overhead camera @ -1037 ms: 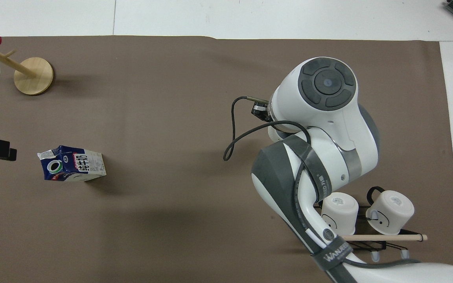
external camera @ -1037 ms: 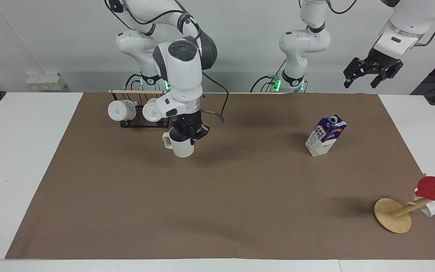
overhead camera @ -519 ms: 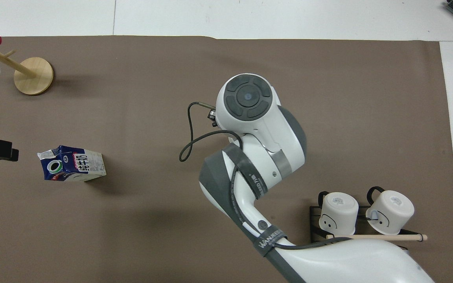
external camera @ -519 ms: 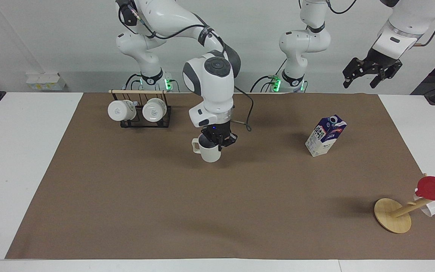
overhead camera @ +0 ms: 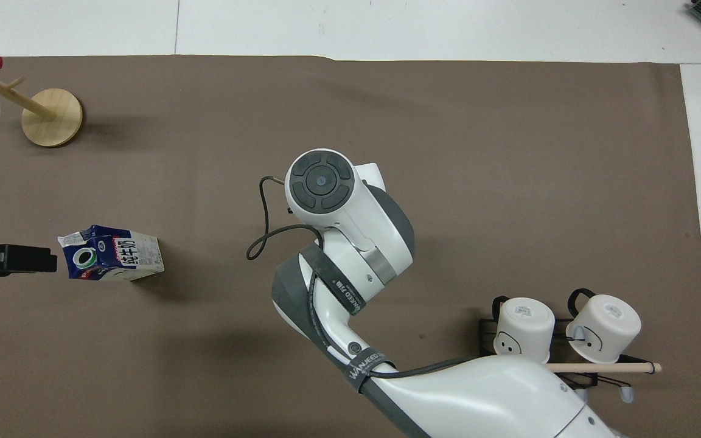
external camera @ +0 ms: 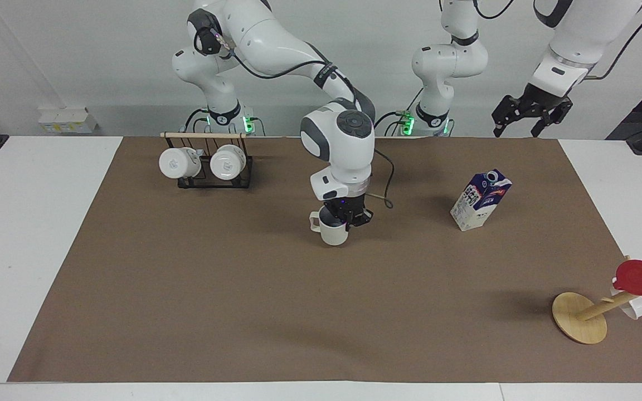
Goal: Place cup and milk on table
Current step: 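Set the mug down with the right gripper while the left gripper grasps the carton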
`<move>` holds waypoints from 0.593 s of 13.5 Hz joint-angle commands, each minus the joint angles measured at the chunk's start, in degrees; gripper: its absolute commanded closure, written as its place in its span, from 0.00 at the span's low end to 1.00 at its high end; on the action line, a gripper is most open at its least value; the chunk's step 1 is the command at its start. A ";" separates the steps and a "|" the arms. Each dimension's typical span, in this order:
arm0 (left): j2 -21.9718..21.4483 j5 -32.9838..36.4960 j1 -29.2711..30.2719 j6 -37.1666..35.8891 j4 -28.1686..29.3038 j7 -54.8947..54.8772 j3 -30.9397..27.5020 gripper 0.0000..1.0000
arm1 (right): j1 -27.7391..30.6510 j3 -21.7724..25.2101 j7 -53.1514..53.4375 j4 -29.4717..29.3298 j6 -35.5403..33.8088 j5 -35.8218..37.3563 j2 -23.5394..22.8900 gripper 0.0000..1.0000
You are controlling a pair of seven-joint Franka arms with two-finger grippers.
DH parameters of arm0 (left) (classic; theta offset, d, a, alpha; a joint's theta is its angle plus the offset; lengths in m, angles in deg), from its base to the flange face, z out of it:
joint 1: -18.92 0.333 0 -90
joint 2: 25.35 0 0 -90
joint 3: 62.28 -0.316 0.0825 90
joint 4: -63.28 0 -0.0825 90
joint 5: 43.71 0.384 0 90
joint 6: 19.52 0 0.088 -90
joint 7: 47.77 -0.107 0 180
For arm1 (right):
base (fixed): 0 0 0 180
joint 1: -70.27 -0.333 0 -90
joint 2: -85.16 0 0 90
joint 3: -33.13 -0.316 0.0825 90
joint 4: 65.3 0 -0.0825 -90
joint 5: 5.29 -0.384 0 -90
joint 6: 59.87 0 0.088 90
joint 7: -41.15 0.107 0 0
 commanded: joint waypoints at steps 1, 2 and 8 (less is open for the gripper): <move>-3.67 1.44 -1.11 6.86 8.55 1.33 0.26 0.00 | -0.03 -0.10 2.85 -0.40 3.39 0.55 -1.08 1.00; -3.58 1.44 -1.11 8.70 10.22 1.50 0.44 0.00 | 0.05 -0.10 3.82 0.73 5.07 0.72 -1.17 1.00; -2.18 1.44 -1.03 21.52 17.60 2.03 0.53 0.00 | 0.58 -0.02 3.83 2.77 5.97 1.07 -0.99 1.00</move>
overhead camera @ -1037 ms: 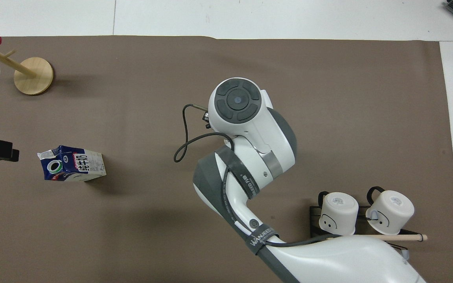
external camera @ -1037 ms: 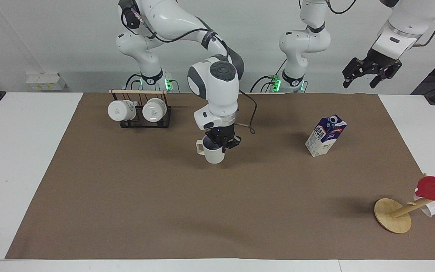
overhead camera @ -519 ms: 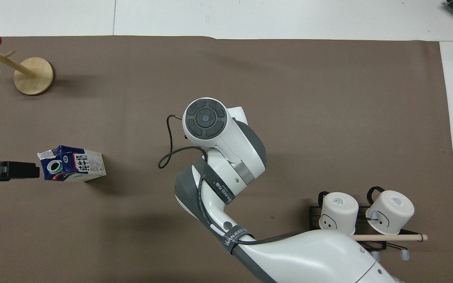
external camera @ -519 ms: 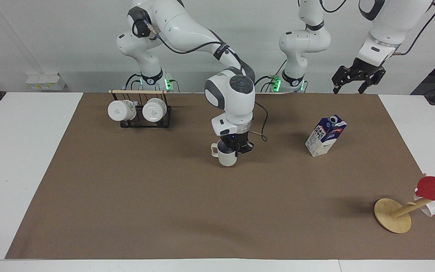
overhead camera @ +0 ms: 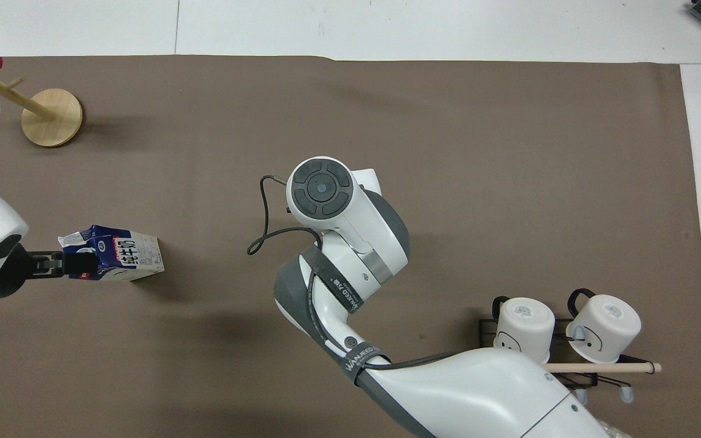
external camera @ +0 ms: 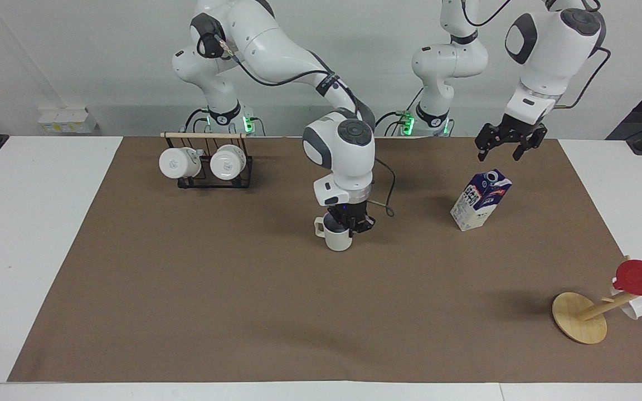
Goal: Place cup and milk on table
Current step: 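Set the mug down with the right gripper while the left gripper grasps the carton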
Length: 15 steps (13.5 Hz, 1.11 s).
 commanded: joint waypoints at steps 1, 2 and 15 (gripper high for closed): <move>-0.09 1.43 -1.02 7.42 5.11 1.34 -0.48 0.00 | 0.67 -0.33 1.32 1.39 1.21 1.07 0.42 1.00; 0.18 1.43 -1.02 9.62 6.78 1.25 -0.48 0.00 | 0.67 -0.33 1.32 1.13 0.78 1.07 0.50 0.72; 3.26 1.43 -0.93 15.62 7.67 1.34 -0.48 0.26 | 9.53 0.29 -7.79 1.48 -8.26 -0.16 14.37 0.00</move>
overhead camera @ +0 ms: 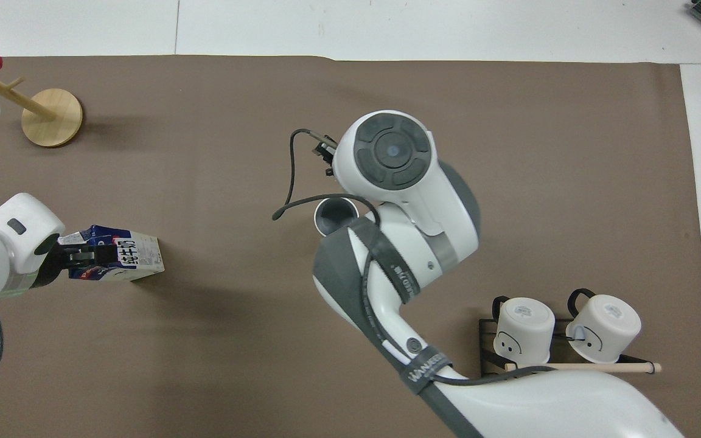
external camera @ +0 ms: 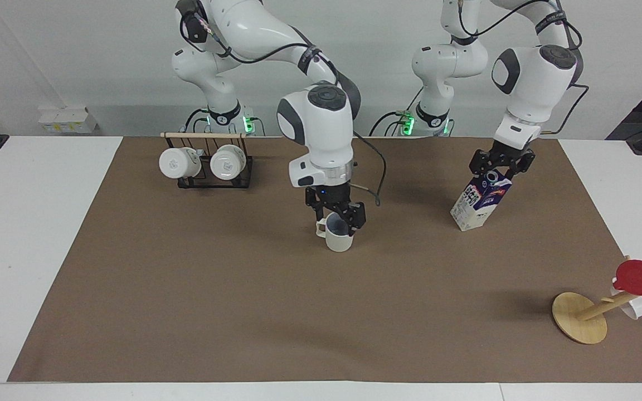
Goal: Place cup and milk on table
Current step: 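Set the mug down with the right gripper while the left gripper grasps the carton, then lift the milk carton with the left gripper while the right gripper withdraws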
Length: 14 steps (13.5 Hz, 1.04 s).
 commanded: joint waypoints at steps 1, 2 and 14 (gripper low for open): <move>-0.09 1.42 -0.84 1.99 0.73 1.28 -0.51 0.31 | 5.37 -0.65 -7.66 2.99 -4.96 -0.31 6.19 0.00; 0.00 1.42 -0.67 2.08 0.65 1.28 -0.51 0.36 | 7.74 -0.65 -11.61 5.00 -6.81 -0.31 8.64 0.00; 9.93 1.34 -15.24 1.37 -13.85 23.15 0.02 0.54 | 28.94 -0.56 -52.60 8.21 -19.72 -0.49 22.47 0.00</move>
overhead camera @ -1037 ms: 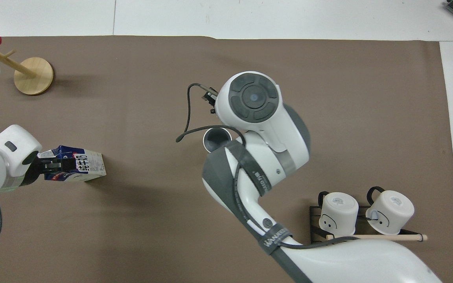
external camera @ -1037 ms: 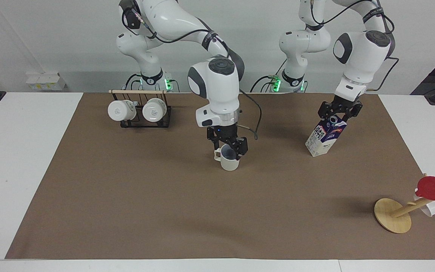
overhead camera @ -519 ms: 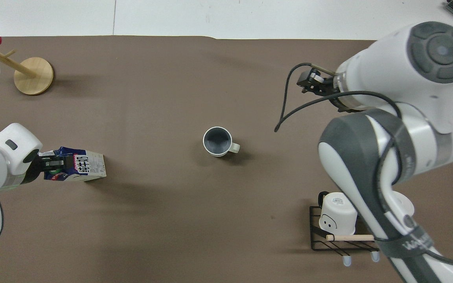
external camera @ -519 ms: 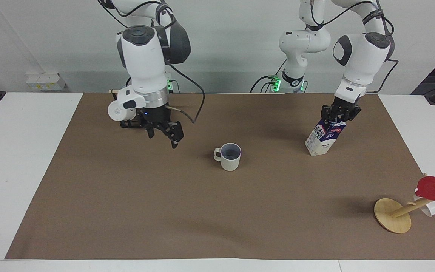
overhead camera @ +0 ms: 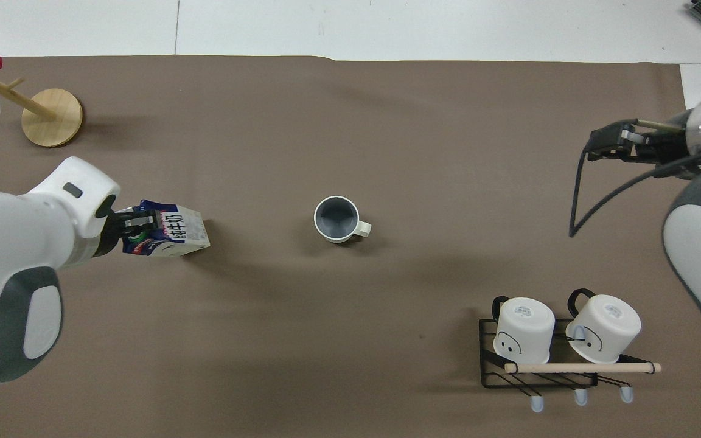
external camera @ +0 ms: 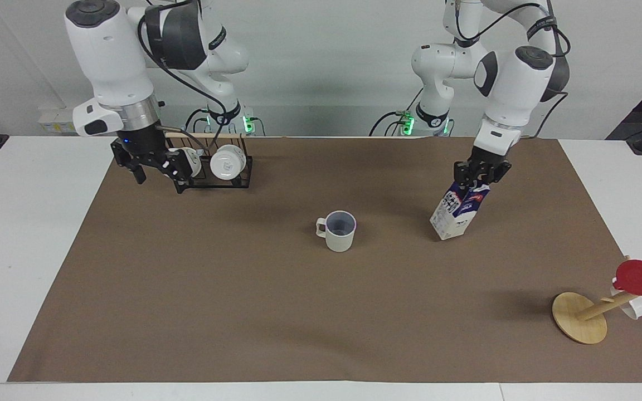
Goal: Place cup and milk on table
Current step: 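Lift the milk carton with the left gripper while the right gripper withdraws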
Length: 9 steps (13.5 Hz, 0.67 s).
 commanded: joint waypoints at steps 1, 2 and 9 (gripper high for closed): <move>4.27 1.42 -5.88 1.07 -4.47 5.87 -0.85 0.53 | 1.25 -0.83 -2.48 -4.50 -5.93 -0.54 0.17 0.00; 6.72 1.68 -7.90 1.16 -6.13 7.54 -0.85 0.53 | 1.25 -0.83 -2.39 -6.09 -8.22 -0.54 -0.10 0.00; 12.28 6.77 -12.41 2.13 -10.89 10.11 -0.85 0.53 | 1.78 -0.66 -2.57 -9.97 -15.18 -4.32 -0.54 0.00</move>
